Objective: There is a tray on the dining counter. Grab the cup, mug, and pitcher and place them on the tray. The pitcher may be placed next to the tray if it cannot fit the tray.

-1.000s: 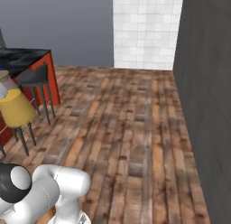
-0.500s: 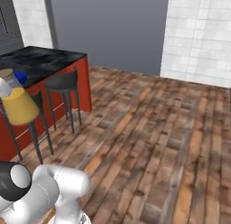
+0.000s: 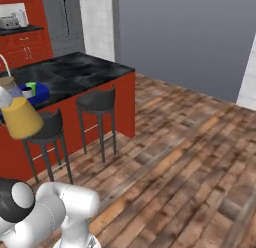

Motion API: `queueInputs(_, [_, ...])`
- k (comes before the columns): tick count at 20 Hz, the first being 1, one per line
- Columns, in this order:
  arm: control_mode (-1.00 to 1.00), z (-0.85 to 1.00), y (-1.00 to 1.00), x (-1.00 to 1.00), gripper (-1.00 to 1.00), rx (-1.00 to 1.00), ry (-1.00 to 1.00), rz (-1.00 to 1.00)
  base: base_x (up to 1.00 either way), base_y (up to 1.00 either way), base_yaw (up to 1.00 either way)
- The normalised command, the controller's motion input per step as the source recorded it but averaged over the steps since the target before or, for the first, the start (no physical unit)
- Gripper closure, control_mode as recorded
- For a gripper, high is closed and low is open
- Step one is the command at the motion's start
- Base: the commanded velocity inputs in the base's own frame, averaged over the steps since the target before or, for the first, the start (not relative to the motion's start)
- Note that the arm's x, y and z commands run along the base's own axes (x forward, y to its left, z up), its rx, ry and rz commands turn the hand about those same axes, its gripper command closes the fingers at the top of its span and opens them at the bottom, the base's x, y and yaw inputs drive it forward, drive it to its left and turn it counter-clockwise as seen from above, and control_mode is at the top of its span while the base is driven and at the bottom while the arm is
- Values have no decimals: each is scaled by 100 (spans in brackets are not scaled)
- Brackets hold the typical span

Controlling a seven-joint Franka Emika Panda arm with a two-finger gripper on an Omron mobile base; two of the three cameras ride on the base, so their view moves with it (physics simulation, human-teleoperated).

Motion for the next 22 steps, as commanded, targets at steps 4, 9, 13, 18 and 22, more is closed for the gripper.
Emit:
queueInputs(4, [100, 0, 0, 0, 100, 0, 0, 0, 100, -40, 50])
queueInputs(9, [100, 0, 0, 0, 100, 0, 0, 0, 100, -33, 42])
queueInputs(13, [100, 0, 0, 0, 100, 0, 0, 0, 90, -5, 28])
queueInputs(18, [100, 0, 0, 0, 100, 0, 0, 0, 83, 0, 33])
queueInputs(22, [100, 0, 0, 0, 100, 0, 0, 0, 67, 0, 34])
